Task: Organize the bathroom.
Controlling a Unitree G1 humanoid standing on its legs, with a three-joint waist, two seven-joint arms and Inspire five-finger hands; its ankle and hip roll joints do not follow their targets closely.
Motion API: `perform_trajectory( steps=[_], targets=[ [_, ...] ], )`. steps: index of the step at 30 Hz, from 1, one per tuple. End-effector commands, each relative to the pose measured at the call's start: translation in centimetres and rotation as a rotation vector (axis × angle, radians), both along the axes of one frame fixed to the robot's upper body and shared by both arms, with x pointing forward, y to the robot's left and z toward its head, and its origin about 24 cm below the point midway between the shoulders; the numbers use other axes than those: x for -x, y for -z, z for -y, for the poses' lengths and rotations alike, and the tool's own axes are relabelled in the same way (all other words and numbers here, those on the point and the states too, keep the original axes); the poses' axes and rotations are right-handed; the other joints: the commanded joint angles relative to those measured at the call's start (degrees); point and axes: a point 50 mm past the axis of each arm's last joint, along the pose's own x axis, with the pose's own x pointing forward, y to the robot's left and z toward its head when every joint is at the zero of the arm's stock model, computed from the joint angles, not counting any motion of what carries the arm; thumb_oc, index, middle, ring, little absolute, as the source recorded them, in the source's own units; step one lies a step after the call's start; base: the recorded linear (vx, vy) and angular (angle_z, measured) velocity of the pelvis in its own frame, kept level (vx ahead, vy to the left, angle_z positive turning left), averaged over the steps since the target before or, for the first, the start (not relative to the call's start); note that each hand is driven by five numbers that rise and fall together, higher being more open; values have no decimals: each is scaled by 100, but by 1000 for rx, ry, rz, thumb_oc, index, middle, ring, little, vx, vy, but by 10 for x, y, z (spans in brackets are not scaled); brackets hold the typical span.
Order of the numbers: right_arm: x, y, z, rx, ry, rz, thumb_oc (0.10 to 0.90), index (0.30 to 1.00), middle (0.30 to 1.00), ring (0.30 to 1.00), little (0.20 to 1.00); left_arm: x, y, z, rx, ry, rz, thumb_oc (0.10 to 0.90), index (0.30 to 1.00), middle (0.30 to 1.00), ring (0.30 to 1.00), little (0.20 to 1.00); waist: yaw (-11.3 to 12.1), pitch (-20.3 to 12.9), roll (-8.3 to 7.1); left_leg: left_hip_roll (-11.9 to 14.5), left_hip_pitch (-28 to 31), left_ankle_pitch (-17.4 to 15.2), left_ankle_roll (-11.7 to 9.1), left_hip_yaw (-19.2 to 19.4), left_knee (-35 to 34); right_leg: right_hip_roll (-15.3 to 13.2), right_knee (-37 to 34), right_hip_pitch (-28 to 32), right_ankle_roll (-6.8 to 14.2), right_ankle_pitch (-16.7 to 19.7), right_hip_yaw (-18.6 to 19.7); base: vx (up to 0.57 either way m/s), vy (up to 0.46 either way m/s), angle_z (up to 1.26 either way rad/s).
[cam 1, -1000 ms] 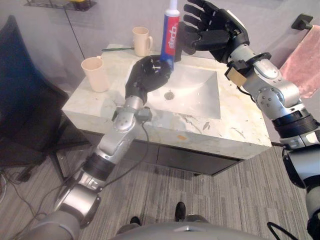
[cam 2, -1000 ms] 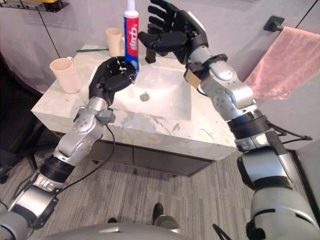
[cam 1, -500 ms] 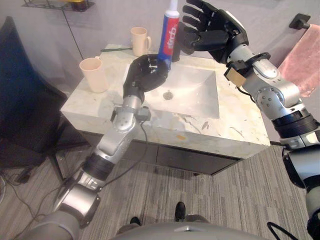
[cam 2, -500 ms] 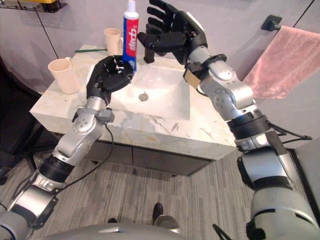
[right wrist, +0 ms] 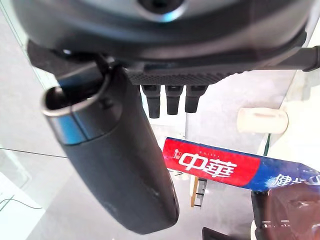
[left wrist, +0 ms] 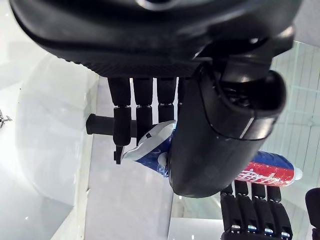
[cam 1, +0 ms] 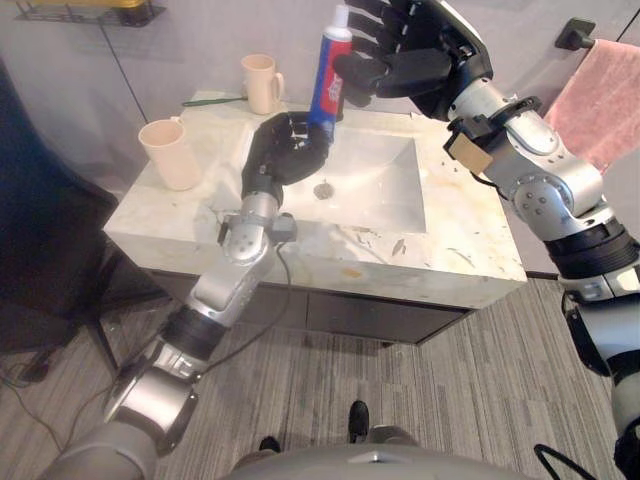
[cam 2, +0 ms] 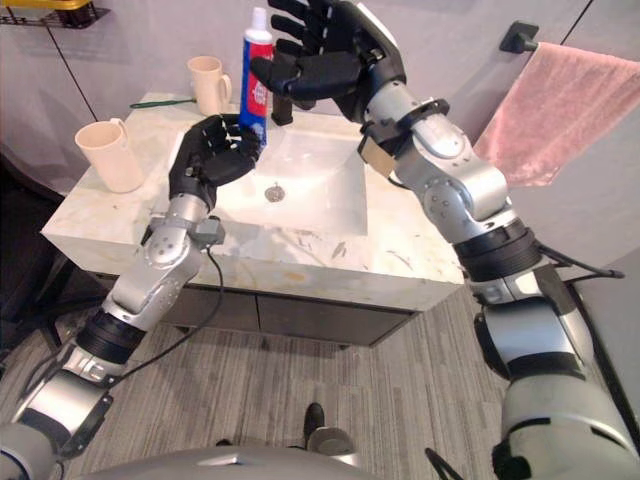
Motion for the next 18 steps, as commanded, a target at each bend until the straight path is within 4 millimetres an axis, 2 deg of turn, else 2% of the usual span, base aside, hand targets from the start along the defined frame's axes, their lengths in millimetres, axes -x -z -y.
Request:
perform_trajectory(
  steps=[1, 8, 18],
  targets=[
    [24, -59, -4, -139, -94, 222, 800, 900, 900, 900, 900, 1, -55, -1, -36, 4, 277, 400, 300, 300, 300, 300, -28, -530, -190, -386, -207, -169, 361, 350, 351, 157, 696, 117, 320, -1107, 342, 0, 0, 0],
    [19, -48, -12, -117, -116, 173, 800, 900, 900, 900, 900, 0, -57, 3, -22, 17, 281, 400, 300, 300, 300, 300, -20, -530, -187, -385, -206, -153, 357, 355, 347, 151, 679, 129, 319, -1096, 313, 0, 0, 0],
    [7, -41, -10, -133, -85, 119, 800, 900, 900, 900, 900, 1, -62, 14, -3, 57, 297, 400, 300, 300, 300, 300, 45, -507, -201, -397, -201, -129, 359, 303, 294, 124, 680, 145, 325, -1094, 213, 0, 0, 0]
  ],
)
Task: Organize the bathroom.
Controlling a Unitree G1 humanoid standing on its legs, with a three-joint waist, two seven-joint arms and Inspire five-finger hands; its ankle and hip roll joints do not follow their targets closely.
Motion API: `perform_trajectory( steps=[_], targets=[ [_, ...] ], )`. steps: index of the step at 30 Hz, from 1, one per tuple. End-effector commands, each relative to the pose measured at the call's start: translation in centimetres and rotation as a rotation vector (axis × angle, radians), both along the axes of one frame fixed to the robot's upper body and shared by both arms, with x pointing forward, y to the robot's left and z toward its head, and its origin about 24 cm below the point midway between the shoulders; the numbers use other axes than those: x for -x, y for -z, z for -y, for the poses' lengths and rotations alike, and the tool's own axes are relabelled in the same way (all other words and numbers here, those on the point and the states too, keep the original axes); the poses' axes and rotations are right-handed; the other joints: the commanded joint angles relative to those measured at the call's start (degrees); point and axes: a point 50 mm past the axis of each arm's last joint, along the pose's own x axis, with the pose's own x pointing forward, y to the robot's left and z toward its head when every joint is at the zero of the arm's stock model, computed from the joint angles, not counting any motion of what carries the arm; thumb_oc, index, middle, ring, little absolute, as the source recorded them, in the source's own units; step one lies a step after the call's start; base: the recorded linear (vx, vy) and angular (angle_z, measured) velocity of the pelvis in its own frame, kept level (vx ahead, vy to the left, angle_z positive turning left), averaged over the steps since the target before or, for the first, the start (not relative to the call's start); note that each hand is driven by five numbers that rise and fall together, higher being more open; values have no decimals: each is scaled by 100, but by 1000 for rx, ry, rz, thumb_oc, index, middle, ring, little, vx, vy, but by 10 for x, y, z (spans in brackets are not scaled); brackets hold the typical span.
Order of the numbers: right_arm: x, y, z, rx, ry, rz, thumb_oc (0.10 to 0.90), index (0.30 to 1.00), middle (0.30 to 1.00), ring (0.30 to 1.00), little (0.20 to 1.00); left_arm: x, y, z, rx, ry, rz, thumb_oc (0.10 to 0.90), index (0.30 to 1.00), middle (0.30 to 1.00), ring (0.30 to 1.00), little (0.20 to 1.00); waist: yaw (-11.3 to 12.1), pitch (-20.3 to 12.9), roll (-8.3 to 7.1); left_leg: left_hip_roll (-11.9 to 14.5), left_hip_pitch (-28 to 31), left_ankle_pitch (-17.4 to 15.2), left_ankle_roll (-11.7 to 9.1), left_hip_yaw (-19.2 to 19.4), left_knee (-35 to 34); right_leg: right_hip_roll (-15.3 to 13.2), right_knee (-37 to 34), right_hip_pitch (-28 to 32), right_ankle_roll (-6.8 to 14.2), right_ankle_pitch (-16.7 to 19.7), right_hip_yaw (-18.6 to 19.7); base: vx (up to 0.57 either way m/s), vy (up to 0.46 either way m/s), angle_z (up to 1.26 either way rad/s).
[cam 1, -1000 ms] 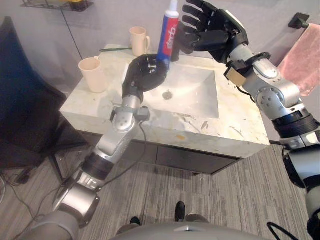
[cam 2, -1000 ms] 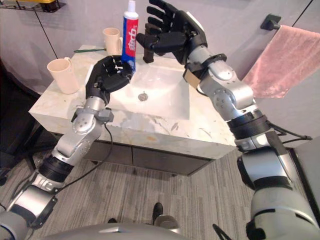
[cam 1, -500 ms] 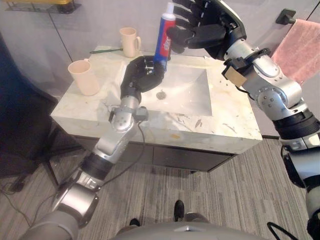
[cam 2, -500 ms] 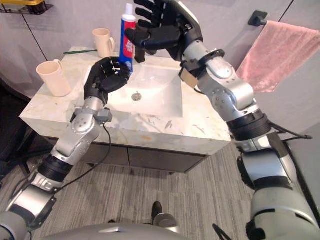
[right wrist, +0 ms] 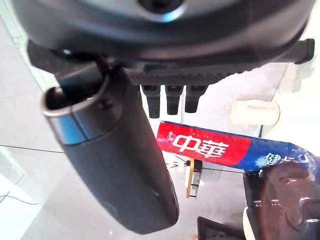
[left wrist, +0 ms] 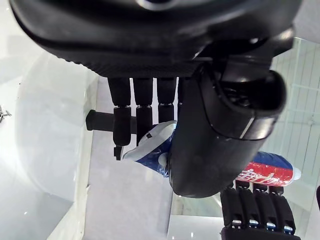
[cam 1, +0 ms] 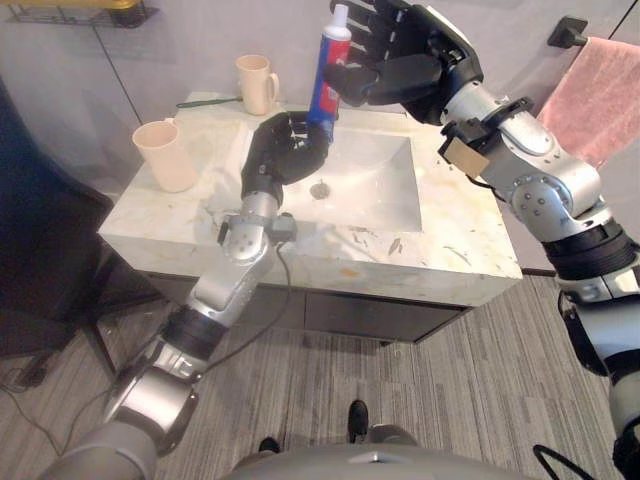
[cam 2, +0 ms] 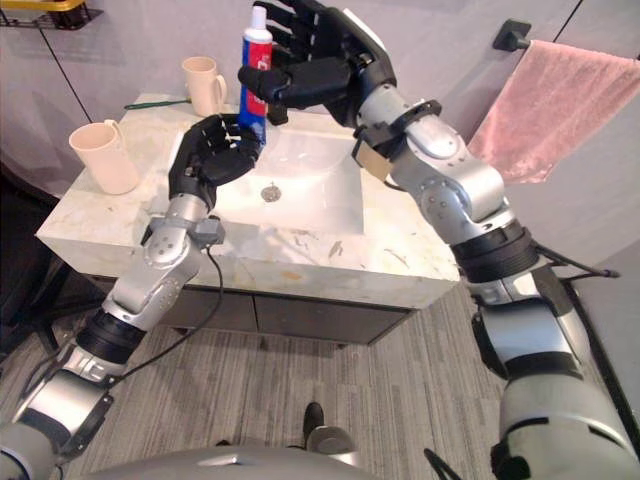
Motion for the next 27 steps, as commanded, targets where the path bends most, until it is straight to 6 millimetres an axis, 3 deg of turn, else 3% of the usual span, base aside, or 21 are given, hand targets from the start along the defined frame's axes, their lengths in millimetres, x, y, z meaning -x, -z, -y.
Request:
perform_trajectory(
  steps=[1, 3, 4, 5, 8, 27],
  targets=[
    [5, -45, 0, -153, -36, 146, 800, 900, 900, 900, 900, 1, -62, 13, -7, 58, 299, 400, 300, 300, 300, 300, 106, -507, -203, -401, -200, -127, 360, 303, 288, 121, 680, 144, 327, -1094, 214, 0, 0, 0],
    [2, -44, 3, -162, -18, 138, 800, 900, 900, 900, 900, 2, -63, 16, -14, 67, 300, 400, 300, 300, 300, 300, 124, -500, -211, -402, -199, -115, 366, 289, 258, 112, 683, 136, 335, -1091, 202, 0, 0, 0],
    [2, -43, 3, -163, -16, 138, 776, 865, 865, 865, 865, 2, -63, 16, -15, 68, 299, 400, 300, 300, 300, 300, 126, -500, -213, -403, -200, -113, 367, 287, 255, 110, 685, 135, 336, -1090, 200, 0, 0, 0],
    [1, -43, 5, -166, -11, 139, 653, 679, 679, 679, 679, 2, -62, 17, -18, 69, 296, 400, 300, 300, 300, 300, 130, -498, -218, -403, -200, -112, 368, 284, 249, 107, 686, 133, 339, -1089, 193, 0, 0, 0],
    [1, -46, 7, -175, -3, 152, 400, 300, 300, 300, 300, 2, -60, 18, -21, 72, 288, 400, 300, 300, 300, 300, 132, -482, -228, -402, -203, -105, 372, 290, 245, 96, 702, 121, 344, -1090, 179, 0, 0, 0],
    [7, -63, 24, -244, 32, 218, 400, 300, 300, 300, 300, 3, -54, 15, -42, 67, 275, 400, 300, 300, 300, 300, 139, -467, -242, -407, -212, -127, 387, 338, 259, 50, 749, 105, 368, -1120, 174, 0, 0, 0]
  ],
)
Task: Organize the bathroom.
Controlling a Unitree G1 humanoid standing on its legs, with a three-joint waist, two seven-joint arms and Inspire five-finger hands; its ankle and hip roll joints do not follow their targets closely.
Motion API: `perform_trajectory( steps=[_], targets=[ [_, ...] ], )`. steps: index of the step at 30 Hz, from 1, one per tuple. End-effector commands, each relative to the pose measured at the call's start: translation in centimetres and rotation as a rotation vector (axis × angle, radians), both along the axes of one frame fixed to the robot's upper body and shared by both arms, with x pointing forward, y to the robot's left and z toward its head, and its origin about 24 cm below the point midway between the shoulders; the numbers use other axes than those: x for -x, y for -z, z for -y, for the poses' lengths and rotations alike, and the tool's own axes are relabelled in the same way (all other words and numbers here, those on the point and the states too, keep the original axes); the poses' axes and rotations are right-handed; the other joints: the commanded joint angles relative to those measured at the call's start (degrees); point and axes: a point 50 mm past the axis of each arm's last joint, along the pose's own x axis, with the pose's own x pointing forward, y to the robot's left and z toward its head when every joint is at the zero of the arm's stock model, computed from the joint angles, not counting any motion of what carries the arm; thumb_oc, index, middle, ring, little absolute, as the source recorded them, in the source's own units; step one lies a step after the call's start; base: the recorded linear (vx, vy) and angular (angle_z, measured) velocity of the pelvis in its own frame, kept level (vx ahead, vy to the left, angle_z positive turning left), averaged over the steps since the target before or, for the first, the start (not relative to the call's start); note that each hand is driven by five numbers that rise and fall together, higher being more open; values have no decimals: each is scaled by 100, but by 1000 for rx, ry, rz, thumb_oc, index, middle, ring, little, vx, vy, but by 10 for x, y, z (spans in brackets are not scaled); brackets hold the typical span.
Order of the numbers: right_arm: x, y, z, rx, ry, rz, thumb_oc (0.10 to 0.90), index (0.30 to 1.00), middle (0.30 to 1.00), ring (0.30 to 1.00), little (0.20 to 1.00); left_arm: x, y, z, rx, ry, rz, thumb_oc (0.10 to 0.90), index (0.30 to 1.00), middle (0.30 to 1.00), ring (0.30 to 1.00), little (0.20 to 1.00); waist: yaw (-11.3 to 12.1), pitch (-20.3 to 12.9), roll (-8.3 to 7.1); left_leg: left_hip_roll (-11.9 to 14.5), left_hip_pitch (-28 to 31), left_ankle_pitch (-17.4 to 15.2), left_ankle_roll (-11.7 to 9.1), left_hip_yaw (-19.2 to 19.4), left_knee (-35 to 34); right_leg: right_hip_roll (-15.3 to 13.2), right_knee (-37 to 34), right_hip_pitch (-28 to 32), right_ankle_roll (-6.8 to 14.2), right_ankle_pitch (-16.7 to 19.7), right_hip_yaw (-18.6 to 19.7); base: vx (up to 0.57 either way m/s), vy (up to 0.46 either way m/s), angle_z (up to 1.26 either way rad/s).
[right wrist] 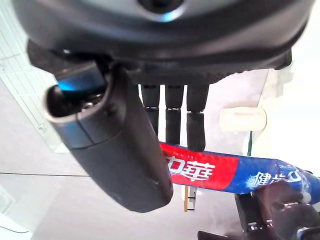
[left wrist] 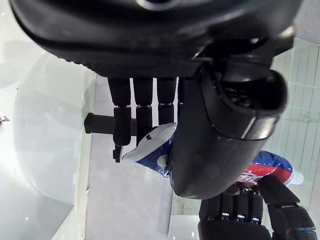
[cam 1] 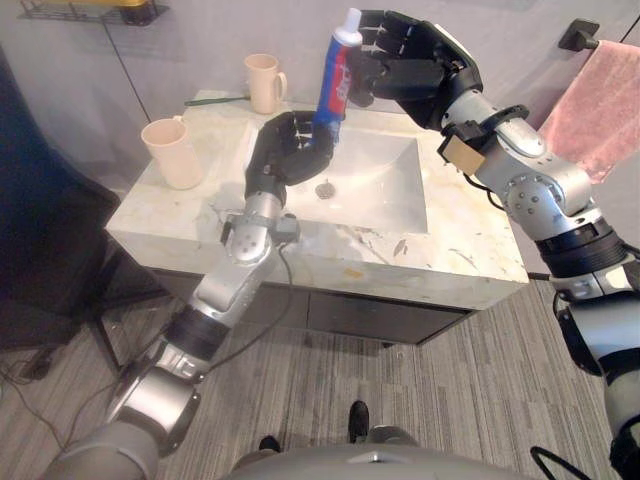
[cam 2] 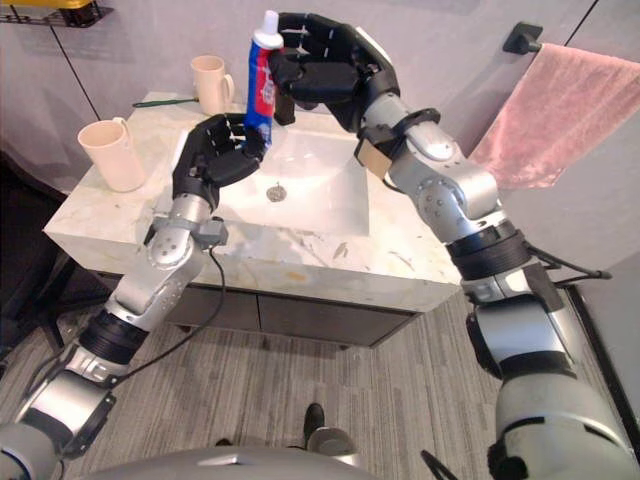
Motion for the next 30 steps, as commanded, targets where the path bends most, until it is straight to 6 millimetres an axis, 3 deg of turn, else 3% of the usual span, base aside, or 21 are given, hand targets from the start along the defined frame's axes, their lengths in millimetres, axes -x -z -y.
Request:
perform_trajectory(
  steps=[1, 4, 5, 7, 8, 21, 30],
  targets=[
    [18, -74, 17, -190, -7, 310, 400, 300, 300, 300, 300, 2, -54, 10, -18, 53, 260, 400, 300, 300, 300, 300, 25, -473, -240, -403, -198, -126, 385, 360, 257, 59, 748, 104, 367, -1119, 203, 0, 0, 0],
    [19, -77, 21, -188, 14, 328, 400, 300, 300, 300, 300, 2, -53, 8, -13, 52, 248, 413, 319, 319, 319, 319, 30, -482, -240, -398, -200, -122, 377, 351, 260, 58, 746, 109, 369, -1117, 205, 0, 0, 0],
    [19, -77, 22, -188, 15, 329, 400, 300, 300, 300, 300, 2, -52, 8, -11, 53, 246, 455, 382, 382, 382, 382, 30, -482, -240, -397, -200, -121, 377, 351, 258, 58, 744, 110, 369, -1116, 205, 0, 0, 0],
    [21, -79, 25, -191, 34, 346, 400, 300, 300, 300, 300, 2, -50, 6, 2, 59, 237, 717, 775, 775, 775, 775, 40, -486, -238, -394, -199, -119, 378, 333, 246, 57, 737, 115, 366, -1120, 201, 0, 0, 0],
    [22, -82, 27, -191, 47, 359, 400, 300, 300, 300, 300, 3, -49, 4, -4, 61, 236, 800, 900, 900, 900, 900, 52, -493, -239, -393, -201, -117, 371, 322, 241, 59, 733, 118, 366, -1119, 197, 0, 0, 0],
    [29, -92, 49, -203, 136, 422, 400, 300, 300, 300, 300, 12, -56, -26, -7, 36, 274, 800, 900, 900, 900, 900, 195, -496, -199, -411, -213, -117, 351, 156, 220, 50, 736, 152, 347, -1149, 106, -11, -1, 3],
    [29, -89, 57, -183, 183, 435, 400, 300, 300, 300, 300, 27, -84, -54, 37, -23, 444, 800, 900, 900, 900, 900, 334, -505, -198, -437, -223, -118, 327, 74, 216, 14, 718, 190, 344, -1157, -1, -20, -6, 5]
  ],
)
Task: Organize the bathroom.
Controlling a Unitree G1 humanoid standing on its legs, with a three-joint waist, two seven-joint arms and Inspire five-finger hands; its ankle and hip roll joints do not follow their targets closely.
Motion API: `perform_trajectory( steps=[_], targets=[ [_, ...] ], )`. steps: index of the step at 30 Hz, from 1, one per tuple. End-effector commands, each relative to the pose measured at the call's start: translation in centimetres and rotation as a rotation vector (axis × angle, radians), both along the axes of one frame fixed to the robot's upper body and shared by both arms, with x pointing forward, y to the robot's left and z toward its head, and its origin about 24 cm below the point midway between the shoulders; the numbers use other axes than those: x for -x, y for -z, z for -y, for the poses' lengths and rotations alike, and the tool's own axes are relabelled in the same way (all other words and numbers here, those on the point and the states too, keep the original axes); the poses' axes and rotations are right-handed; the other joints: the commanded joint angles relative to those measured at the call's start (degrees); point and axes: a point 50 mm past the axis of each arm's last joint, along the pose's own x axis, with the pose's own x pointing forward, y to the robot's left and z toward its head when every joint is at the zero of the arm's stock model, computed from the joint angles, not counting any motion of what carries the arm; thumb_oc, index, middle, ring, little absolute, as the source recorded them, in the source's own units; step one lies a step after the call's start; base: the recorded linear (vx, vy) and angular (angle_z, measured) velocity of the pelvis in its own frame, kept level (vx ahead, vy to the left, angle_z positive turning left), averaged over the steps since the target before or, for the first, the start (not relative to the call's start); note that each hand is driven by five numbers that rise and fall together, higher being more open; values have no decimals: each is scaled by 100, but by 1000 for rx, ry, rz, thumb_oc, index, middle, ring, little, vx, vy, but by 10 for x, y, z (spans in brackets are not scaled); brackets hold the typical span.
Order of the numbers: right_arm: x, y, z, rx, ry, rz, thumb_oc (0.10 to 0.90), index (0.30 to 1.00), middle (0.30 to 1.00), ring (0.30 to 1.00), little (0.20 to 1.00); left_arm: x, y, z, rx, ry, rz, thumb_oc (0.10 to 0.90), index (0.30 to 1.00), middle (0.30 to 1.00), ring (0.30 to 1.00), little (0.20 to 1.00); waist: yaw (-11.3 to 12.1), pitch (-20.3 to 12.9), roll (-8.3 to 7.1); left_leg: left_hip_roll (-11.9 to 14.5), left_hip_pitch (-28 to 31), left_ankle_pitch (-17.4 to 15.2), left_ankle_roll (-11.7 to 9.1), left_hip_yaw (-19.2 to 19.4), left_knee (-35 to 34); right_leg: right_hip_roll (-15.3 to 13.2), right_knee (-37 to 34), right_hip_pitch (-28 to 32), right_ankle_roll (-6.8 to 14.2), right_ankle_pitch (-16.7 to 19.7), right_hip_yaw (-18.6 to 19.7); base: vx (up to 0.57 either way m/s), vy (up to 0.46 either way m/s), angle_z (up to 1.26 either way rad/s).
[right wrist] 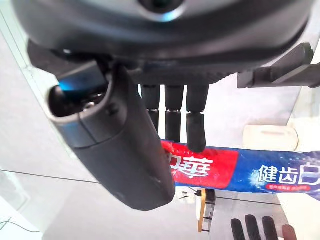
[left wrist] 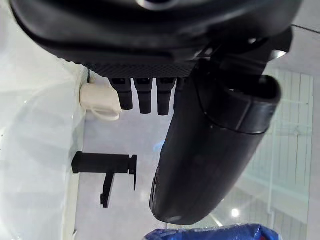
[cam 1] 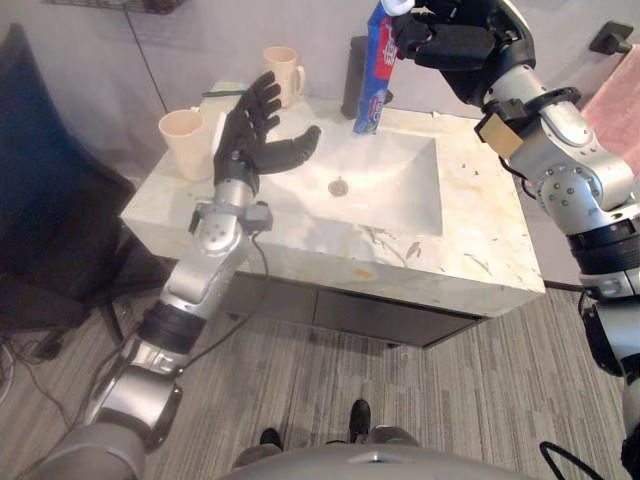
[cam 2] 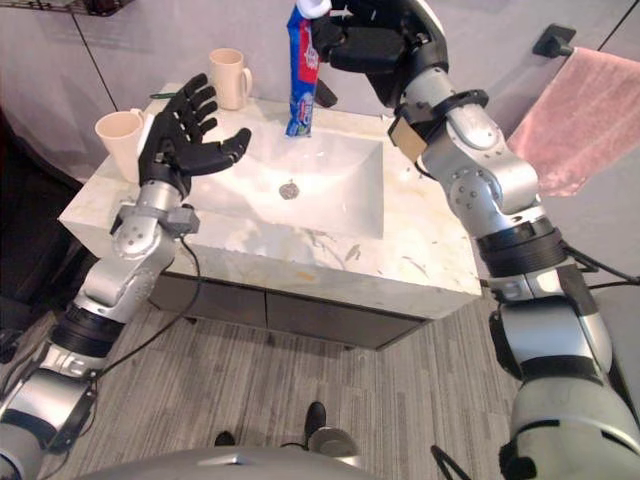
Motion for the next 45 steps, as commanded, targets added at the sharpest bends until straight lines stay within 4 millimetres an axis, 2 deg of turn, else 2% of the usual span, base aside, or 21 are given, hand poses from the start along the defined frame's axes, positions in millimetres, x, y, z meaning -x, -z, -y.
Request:
perform_trajectory(
  steps=[1, 4, 12, 15, 17, 18, 19, 23, 25, 26, 27, 28, 29, 32, 34, 37, 39, 40, 42, 43, 45],
  targets=[
    [24, -65, 24, -139, 50, 332, 400, 300, 300, 300, 300, 35, -67, -13, 25, 49, 403, 800, 900, 900, 900, 900, 141, -567, -198, -438, -130, -141, 328, 249, 213, 40, 718, 194, 344, -1151, 170, -25, -11, 9],
    [24, -61, 25, -135, 64, 330, 400, 300, 300, 300, 300, 43, -80, -17, 65, 123, 467, 800, 900, 900, 900, 900, 187, -557, -180, -445, -112, -148, 326, 217, 193, 25, 733, 207, 350, -1162, 126, -22, -11, 10],
    [23, -47, 28, -124, 67, 307, 400, 300, 300, 300, 300, 75, -101, -10, 203, 624, 628, 800, 900, 900, 900, 900, 248, -567, -98, -450, -52, -125, 306, 202, 94, -10, 729, 221, 364, -1150, 74, -14, -1, 9],
    [22, -46, 30, -120, 60, 308, 400, 300, 300, 300, 300, 78, -102, -20, 219, 522, 655, 800, 900, 900, 900, 900, 280, -573, -85, -454, -31, -112, 303, 184, 47, -15, 714, 220, 364, -1141, 68, 2, 5, 1],
    [21, -45, 31, -108, 63, 307, 400, 300, 300, 300, 300, 76, -97, -39, 180, 275, 656, 800, 900, 900, 900, 900, 336, -583, -98, -459, -36, -112, 310, 161, 37, -24, 705, 231, 359, -1152, 26, 0, 0, 0],
    [22, -46, 35, -108, 74, 311, 400, 300, 300, 300, 300, 74, -85, -60, 161, 91, 618, 800, 900, 900, 900, 900, 431, -569, -125, -463, -53, -97, 311, 126, 43, -25, 697, 239, 348, -1154, -6, 0, 0, 0],
    [22, -46, 35, -107, 75, 310, 400, 300, 300, 300, 300, 74, -81, -63, 155, 58, 609, 800, 900, 900, 900, 900, 439, -573, -126, -464, -56, -96, 312, 117, 44, -26, 697, 243, 346, -1158, -15, 0, 0, 0],
    [27, -55, 37, -90, 104, 324, 400, 300, 300, 300, 300, 83, -42, -93, 104, -99, 523, 800, 900, 900, 900, 900, 663, -549, -197, -469, -138, -77, 317, 15, 73, -54, 719, 257, 319, -1192, -180, -1, 7, 9],
    [28, -59, 40, -84, 114, 332, 400, 300, 300, 300, 300, 88, -35, -99, 63, -182, 522, 800, 900, 900, 900, 900, 749, -528, -228, -472, -158, -78, 320, -21, 75, -61, 723, 263, 304, -1199, -224, 0, 3, 15],
    [27, -61, 42, -80, 118, 336, 400, 300, 300, 300, 300, 95, -30, -105, -13, -319, 531, 800, 900, 900, 900, 900, 811, -514, -245, -475, -169, -71, 315, -56, 72, -69, 736, 270, 300, -1206, -269, 5, 1, 20],
    [27, -61, 42, -79, 117, 335, 400, 300, 300, 300, 300, 95, -30, -104, -16, -326, 532, 800, 900, 900, 900, 900, 802, -516, -246, -476, -168, -70, 315, -61, 72, -71, 739, 272, 301, -1209, -274, 12, 5, 28],
    [28, -65, 45, -74, 125, 340, 400, 300, 300, 300, 300, 101, -23, -117, -100, -501, 523, 800, 900, 900, 900, 900, 887, -491, -284, -481, -181, -64, 308, -84, 71, -90, 746, 288, 299, -1217, -345, 8, 6, 26],
    [28, -67, 46, -71, 130, 344, 400, 300, 300, 300, 300, 104, -16, -126, -113, -593, 496, 800, 900, 900, 900, 900, 934, -479, -302, -483, -195, -60, 303, -103, 72, -101, 750, 296, 297, -1225, -389, 10, 9, 28],
    [29, -70, 47, -66, 141, 353, 400, 300, 300, 300, 300, 108, -3, -138, -90, -696, 426, 800, 900, 900, 900, 900, 993, -453, -338, -484, -219, -54, 296, -124, 85, -122, 769, 303, 294, -1237, -459, 2, 0, 28],
    [30, -76, 46, -77, 153, 370, 400, 300, 300, 300, 300, 122, 31, -159, -71, -897, 281, 800, 900, 900, 900, 900, 1114, -397, -403, -479, -266, -49, 285, -141, 120, -149, 821, 301, 286, -1256, -550, 0, -7, 32],
    [31, -79, 46, -82, 154, 380, 400, 300, 300, 300, 300, 129, 47, -167, -120, -958, 188, 800, 900, 900, 900, 900, 1158, -361, -425, -473, -275, -44, 275, -147, 125, -169, 861, 297, 293, -1255, -589, -3, -6, 21],
    [31, -80, 47, -105, 146, 388, 400, 300, 300, 300, 300, 139, 77, -178, -151, -1032, 35, 800, 900, 900, 900, 900, 1209, -318, -453, -463, -276, -38, 271, -157, 115, -198, 886, 311, 319, -1240, -652, -8, -18, 21],
    [31, -80, 47, -110, 144, 391, 400, 300, 300, 300, 300, 141, 83, -181, -155, -1044, -1, 800, 900, 900, 900, 900, 1220, -310, -457, -459, -277, -37, 268, -157, 113, -206, 890, 312, 331, -1232, -664, -13, -18, 11],
    [31, -81, 44, -119, 140, 410, 400, 300, 300, 300, 300, 151, 117, -192, -222, -1084, -197, 800, 900, 900, 900, 900, 1244, -289, -467, -445, -271, -17, 269, -143, 92, -236, 896, 303, 366, -1194, -700, -11, -2, 13],
    [31, -84, 39, -129, 134, 423, 400, 300, 300, 300, 300, 160, 142, -197, -222, -1093, -337, 800, 900, 900, 900, 900, 1250, -285, -471, -442, -276, 2, 273, -113, 92, -254, 879, 304, 387, -1159, -711, -9, 11, 11],
    [32, -86, 34, -131, 141, 441, 400, 300, 300, 300, 300, 167, 162, -199, -226, -1083, -448, 800, 900, 900, 900, 900, 1251, -292, -464, -442, -289, 8, 280, -93, 98, -266, 866, 299, 404, -1137, -716, -9, 38, 3]
  ],
)
